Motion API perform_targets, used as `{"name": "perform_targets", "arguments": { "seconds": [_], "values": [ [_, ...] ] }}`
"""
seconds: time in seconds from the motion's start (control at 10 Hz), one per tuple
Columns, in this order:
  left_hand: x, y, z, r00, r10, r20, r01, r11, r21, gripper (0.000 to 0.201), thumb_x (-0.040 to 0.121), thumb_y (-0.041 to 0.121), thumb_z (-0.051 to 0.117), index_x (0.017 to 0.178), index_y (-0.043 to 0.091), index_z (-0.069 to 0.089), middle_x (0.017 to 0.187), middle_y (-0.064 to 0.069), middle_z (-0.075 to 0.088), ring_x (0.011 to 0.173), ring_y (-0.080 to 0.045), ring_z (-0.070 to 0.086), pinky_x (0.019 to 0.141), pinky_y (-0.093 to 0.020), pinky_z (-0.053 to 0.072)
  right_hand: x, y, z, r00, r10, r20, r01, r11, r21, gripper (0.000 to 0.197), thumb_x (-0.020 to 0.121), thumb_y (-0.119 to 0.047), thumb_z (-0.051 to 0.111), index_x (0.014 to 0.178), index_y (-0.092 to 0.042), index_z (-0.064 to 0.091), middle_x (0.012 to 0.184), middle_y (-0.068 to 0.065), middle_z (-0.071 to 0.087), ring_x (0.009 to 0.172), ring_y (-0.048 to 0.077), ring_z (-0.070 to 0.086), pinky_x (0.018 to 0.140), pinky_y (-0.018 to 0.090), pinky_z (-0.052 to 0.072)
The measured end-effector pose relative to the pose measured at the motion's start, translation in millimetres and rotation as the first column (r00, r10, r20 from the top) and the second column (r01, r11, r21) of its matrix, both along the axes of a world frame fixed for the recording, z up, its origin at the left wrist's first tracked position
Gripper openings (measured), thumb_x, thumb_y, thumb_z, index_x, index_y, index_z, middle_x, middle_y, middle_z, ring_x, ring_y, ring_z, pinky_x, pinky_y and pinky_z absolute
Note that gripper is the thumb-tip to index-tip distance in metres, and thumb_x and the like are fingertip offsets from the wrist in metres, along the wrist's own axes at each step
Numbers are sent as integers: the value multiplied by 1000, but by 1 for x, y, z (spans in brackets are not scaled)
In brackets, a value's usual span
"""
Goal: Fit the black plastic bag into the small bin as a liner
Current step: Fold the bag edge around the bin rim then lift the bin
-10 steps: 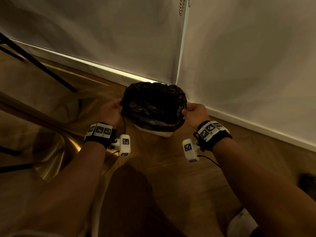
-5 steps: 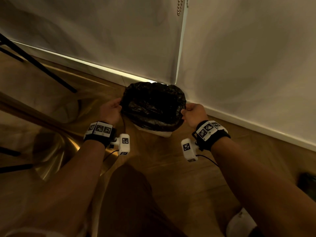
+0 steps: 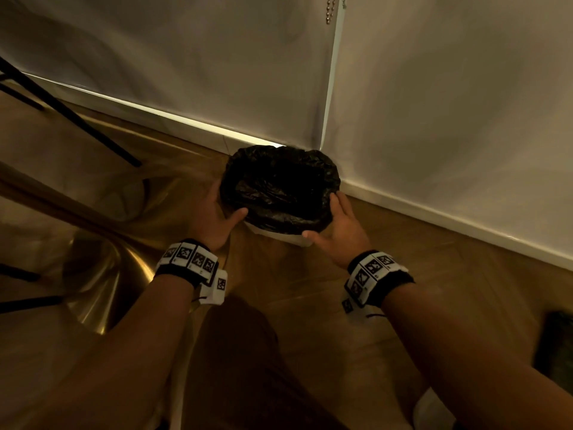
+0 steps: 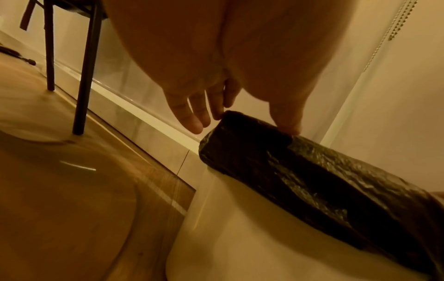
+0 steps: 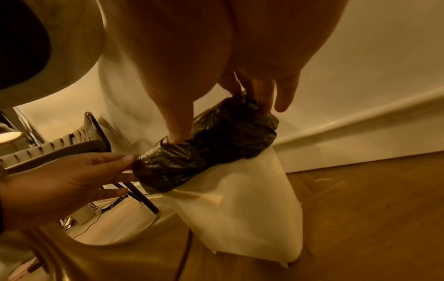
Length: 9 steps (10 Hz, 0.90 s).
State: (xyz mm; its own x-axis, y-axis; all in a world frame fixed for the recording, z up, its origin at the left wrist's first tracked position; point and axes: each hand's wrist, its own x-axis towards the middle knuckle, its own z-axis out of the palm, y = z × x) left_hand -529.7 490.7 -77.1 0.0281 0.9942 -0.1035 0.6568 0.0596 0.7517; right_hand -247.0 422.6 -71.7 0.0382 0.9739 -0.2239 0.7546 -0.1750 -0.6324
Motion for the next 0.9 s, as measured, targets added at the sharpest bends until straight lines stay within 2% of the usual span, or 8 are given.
{"name": "perform_targets", "arguments": {
  "seconds": [0.2, 0.5, 0.7, 0.8, 0.9],
  "values": [
    [1, 4, -10, 988, 65, 143, -52, 994, -92, 72, 80, 37, 74, 142, 30, 39, 139, 2, 55, 125, -16, 54, 104, -45, 47, -6, 3, -11, 994, -92, -64, 96, 993, 69, 92, 85, -46, 67, 156, -17, 16, 164, -1, 12, 147, 18, 26, 117, 34, 31],
    [8, 3, -4, 986, 90, 138, -84, 995, -45, 69, 82, 26, 76, 142, 22, 41, 139, -2, 54, 124, -14, 52, 103, -37, 46, -4, 3, -10, 994, -92, -63, 97, 992, 75, 90, 86, -43, 68, 157, -17, 18, 165, 1, 12, 149, 17, 22, 115, 26, 23],
    [6, 1, -1, 988, 92, 123, -80, 992, -97, 74, 80, 32, 76, 144, 25, 38, 142, 1, 52, 127, -16, 52, 105, -41, 46, -6, 2, -8, 991, -104, -84, 110, 992, 70, 91, 86, -42, 69, 156, -16, 18, 164, 1, 13, 148, 17, 23, 112, 23, 23],
    [2, 1, -4, 991, 76, 110, -63, 992, -113, 78, 76, 47, 73, 143, 31, 38, 142, 2, 52, 128, -17, 51, 105, -46, 46, -4, 1, -4, 991, -86, -104, 94, 993, 75, 91, 84, -43, 70, 155, -17, 21, 163, 2, 16, 148, 18, 25, 117, 33, 29],
    [5, 3, 2, 994, 84, 65, -80, 995, -59, 72, 80, 43, 72, 142, 25, 41, 139, 6, 50, 125, -13, 50, 106, -38, 43, 2, 5, 9, 991, -92, -93, 98, 993, 70, 84, 86, -46, 67, 153, -19, 25, 163, 2, 17, 147, 18, 24, 117, 33, 29]
  ]
}}
